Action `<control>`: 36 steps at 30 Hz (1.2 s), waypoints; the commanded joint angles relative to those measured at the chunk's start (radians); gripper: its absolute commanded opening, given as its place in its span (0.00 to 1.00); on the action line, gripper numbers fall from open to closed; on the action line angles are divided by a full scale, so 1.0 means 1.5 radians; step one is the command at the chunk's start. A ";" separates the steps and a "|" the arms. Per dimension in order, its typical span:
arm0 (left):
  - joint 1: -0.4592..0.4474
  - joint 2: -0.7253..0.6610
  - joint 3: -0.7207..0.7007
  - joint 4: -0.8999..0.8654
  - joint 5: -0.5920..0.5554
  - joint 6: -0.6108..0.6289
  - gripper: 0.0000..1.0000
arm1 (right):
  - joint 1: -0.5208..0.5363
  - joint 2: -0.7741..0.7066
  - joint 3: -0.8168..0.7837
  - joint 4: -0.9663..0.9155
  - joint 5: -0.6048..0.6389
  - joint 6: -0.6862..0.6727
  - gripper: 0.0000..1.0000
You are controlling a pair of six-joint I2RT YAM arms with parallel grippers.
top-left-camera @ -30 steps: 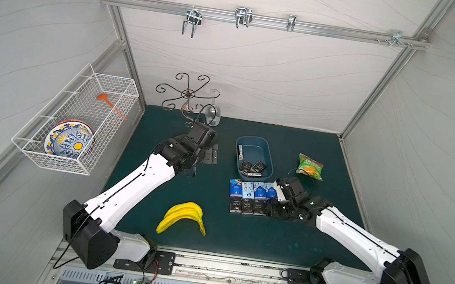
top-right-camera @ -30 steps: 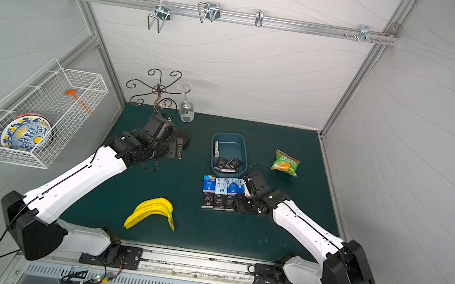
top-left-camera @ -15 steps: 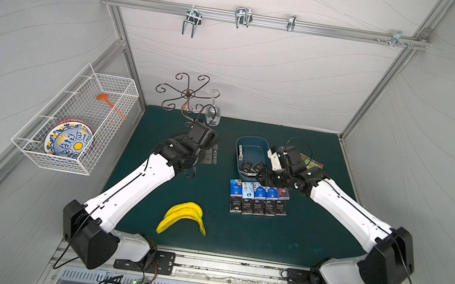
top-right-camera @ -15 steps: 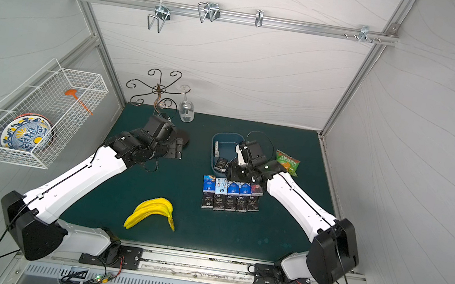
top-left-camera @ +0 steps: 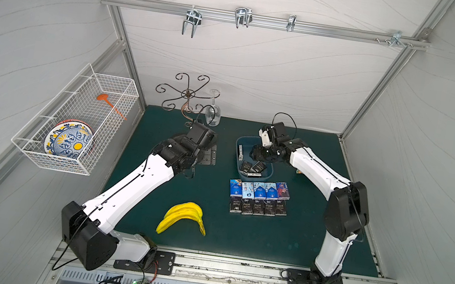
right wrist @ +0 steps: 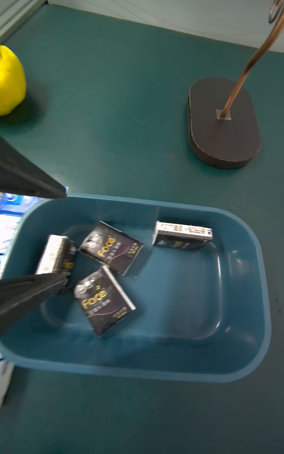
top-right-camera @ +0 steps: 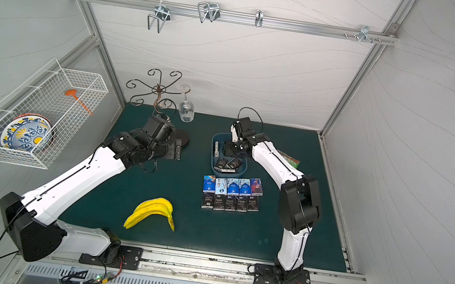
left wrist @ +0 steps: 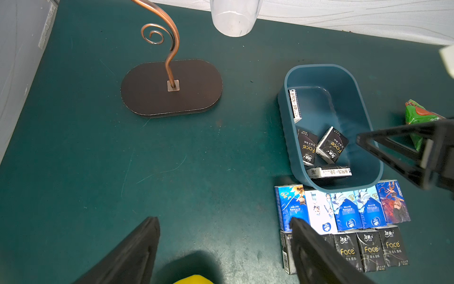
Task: Take the pocket tissues out of the storage box
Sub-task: Adjust the pocket tissues in the storage box.
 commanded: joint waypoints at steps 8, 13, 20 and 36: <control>-0.006 -0.003 0.028 0.001 -0.019 0.007 0.87 | -0.002 0.102 0.097 0.022 0.042 -0.014 0.55; -0.006 0.004 0.029 0.003 -0.019 0.011 0.87 | -0.002 0.151 0.129 0.049 0.057 -0.007 0.55; -0.006 0.007 0.029 0.003 -0.026 0.018 0.87 | 0.004 0.230 0.198 0.047 0.029 0.005 0.55; -0.006 -0.001 0.023 -0.002 -0.032 0.024 0.87 | 0.011 0.245 0.186 0.083 0.000 0.046 0.53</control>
